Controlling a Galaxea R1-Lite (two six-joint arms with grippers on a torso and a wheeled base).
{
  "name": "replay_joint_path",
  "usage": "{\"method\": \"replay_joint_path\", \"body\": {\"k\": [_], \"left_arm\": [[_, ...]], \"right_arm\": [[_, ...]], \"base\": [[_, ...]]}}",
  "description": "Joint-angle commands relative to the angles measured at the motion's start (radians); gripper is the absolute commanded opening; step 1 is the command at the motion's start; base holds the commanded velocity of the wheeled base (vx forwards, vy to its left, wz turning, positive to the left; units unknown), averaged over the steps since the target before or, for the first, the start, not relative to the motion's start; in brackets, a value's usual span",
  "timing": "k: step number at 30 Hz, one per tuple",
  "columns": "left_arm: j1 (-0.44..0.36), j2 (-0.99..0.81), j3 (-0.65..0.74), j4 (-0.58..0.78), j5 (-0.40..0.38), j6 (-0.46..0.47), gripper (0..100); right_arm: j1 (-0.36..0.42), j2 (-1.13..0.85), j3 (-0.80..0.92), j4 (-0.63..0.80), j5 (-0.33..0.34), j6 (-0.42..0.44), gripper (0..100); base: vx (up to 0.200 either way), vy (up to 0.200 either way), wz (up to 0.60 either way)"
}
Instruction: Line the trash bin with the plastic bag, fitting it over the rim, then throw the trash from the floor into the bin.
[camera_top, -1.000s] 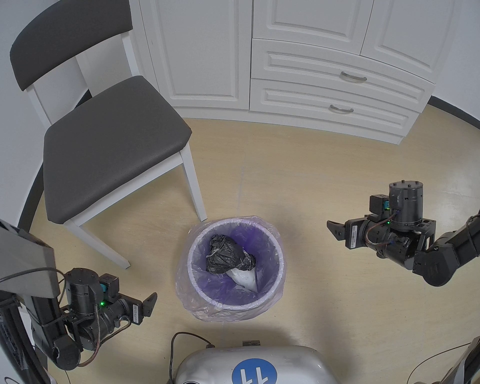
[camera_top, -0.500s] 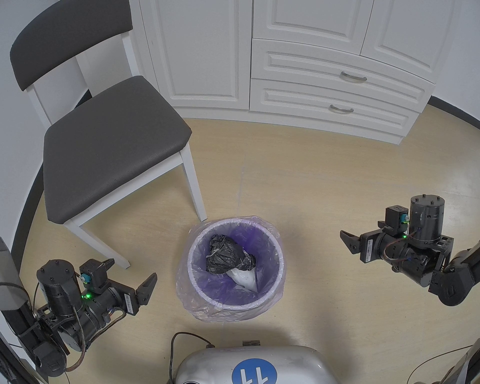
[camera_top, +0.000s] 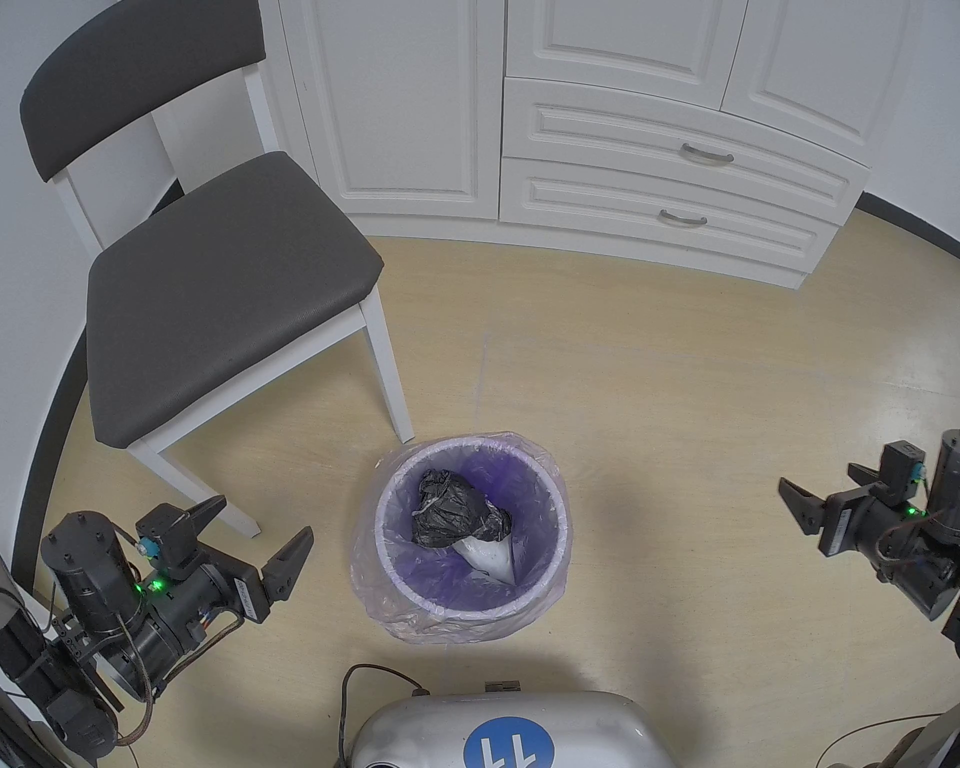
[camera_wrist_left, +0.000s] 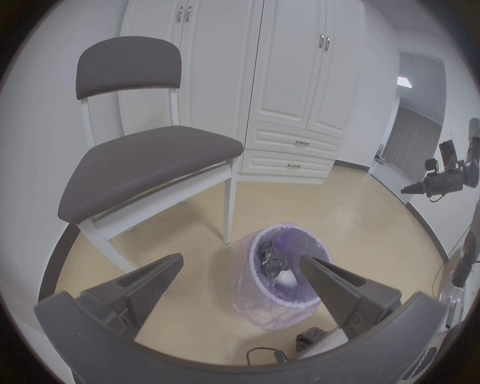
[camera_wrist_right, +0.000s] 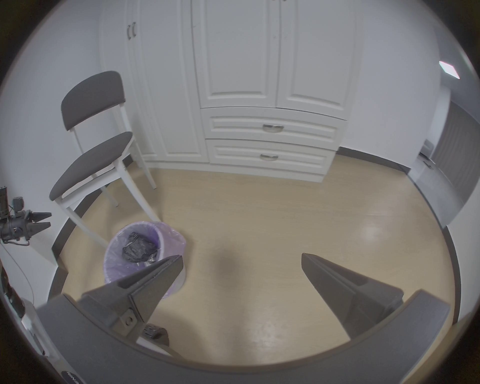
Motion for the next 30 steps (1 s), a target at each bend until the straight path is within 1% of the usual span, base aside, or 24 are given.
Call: {"method": "replay_joint_path", "body": {"k": [1,2,3,5,8,11,12,13,17,20,22,30], "left_arm": [[0.009,-0.096,0.018,0.000,-0.019,0.000,100],[0.026,-0.099,0.018,0.000,-0.040,0.002,100],[0.040,-0.101,0.018,0.000,-0.052,0.003,100],[0.065,-0.108,0.009,-0.002,-0.072,0.005,100],[0.092,-0.141,-0.005,0.000,-0.077,0.005,100],[0.121,-0.168,-0.019,0.000,-0.077,0.003,100],[0.126,-0.170,-0.022,0.000,-0.077,0.003,100],[0.140,-0.174,-0.036,0.000,-0.075,0.003,100],[0.177,-0.196,-0.057,0.000,-0.074,0.002,100],[0.217,-0.225,-0.077,0.000,-0.075,0.003,100],[0.227,-0.245,-0.086,0.000,-0.077,0.002,100],[0.227,-0.289,-0.112,0.001,-0.077,0.003,100]], "right_arm": [[-0.113,-0.218,0.118,0.003,-0.001,0.003,100],[-0.147,-0.278,0.142,0.013,-0.001,0.002,100],[-0.162,-0.310,0.148,0.032,-0.003,0.002,100],[-0.193,-0.399,0.139,0.122,-0.017,-0.001,100],[-0.219,-0.531,0.079,0.302,-0.024,0.002,100],[-0.225,-0.643,0.013,0.466,-0.023,0.005,100],[-0.227,-0.655,0.003,0.484,-0.024,0.005,100],[-0.230,-0.698,-0.028,0.536,-0.024,0.008,100],[-0.268,-0.755,-0.066,0.569,-0.028,0.013,100],[-0.345,-0.786,-0.091,0.569,-0.026,0.014,100],[-0.363,-0.815,-0.097,0.570,-0.024,0.014,100],[-0.365,-0.965,-0.086,0.570,-0.017,0.040,100]], "base": [[0.000,0.000,0.00],[0.000,0.000,0.00],[0.000,0.000,0.00],[0.000,0.000,0.00],[0.000,0.000,0.00],[0.000,0.000,0.00],[0.000,0.000,0.00],[0.000,0.000,0.00],[0.000,0.000,0.00],[0.000,0.000,0.00],[0.000,0.000,0.00],[0.000,0.000,0.00]]}}
